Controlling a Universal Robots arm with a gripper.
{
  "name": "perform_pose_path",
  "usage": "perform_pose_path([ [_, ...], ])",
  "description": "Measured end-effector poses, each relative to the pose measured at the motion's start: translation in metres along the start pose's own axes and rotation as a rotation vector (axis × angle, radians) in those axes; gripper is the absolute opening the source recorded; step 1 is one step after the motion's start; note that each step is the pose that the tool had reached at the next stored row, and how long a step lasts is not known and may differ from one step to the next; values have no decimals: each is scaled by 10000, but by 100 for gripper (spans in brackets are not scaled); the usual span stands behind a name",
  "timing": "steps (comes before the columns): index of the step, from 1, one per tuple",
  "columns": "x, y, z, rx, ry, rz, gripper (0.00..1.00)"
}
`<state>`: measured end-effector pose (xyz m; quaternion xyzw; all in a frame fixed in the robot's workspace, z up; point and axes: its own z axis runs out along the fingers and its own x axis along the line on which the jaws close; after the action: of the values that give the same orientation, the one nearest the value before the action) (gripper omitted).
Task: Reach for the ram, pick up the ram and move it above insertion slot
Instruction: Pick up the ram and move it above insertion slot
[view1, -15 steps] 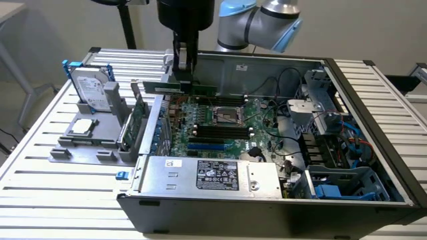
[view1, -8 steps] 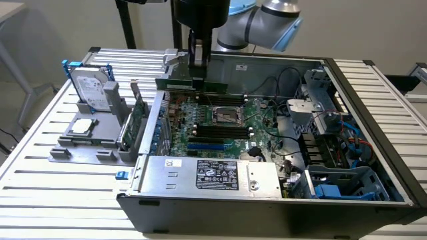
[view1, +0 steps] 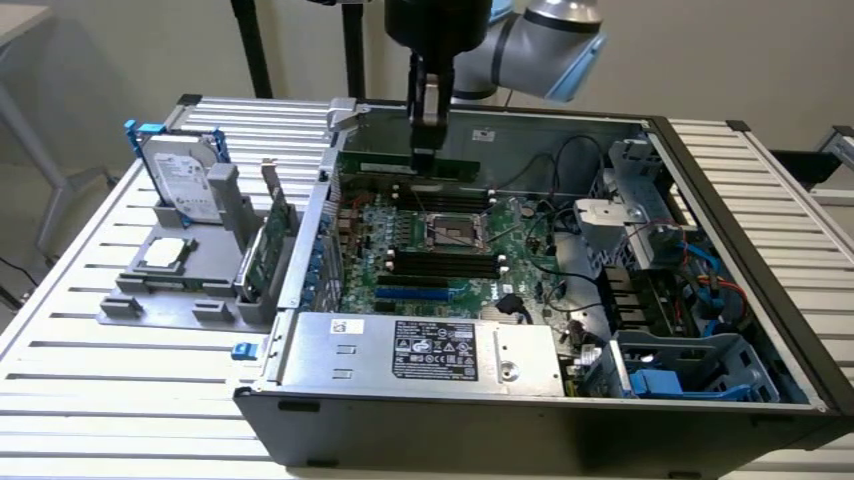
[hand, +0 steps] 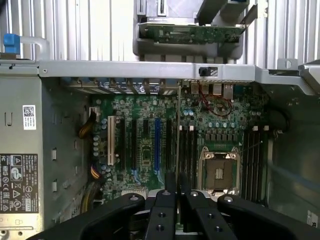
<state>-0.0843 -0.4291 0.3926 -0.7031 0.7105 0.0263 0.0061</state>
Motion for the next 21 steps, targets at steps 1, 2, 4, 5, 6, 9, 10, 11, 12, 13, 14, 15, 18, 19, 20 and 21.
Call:
perform_pose_path([
  [1,-14,-32,4,0,2,0,13],
  [2,-27,-64,9,-1,4,1,13],
  [4,-50,-134,20,0,5,1,13],
  [5,-61,-168,26,0,6,1,13],
  [6,-73,-197,33,0,8,0,13],
  [9,-116,-265,59,4,19,-3,13],
  [10,-131,-283,68,6,23,-4,13],
  [11,-145,-305,78,8,27,-6,13],
  [12,-160,-327,87,11,31,-7,13],
  [13,-173,-346,95,14,35,-9,13],
  [14,-183,-362,103,18,38,-10,13],
  [15,-190,-376,112,25,40,-12,13],
  [18,-206,-418,132,46,43,-20,13],
  [19,-210,-428,136,53,42,-27,13],
  [20,-210,-431,137,54,42,-31,13],
  [21,-210,-434,137,55,43,-34,13],
])
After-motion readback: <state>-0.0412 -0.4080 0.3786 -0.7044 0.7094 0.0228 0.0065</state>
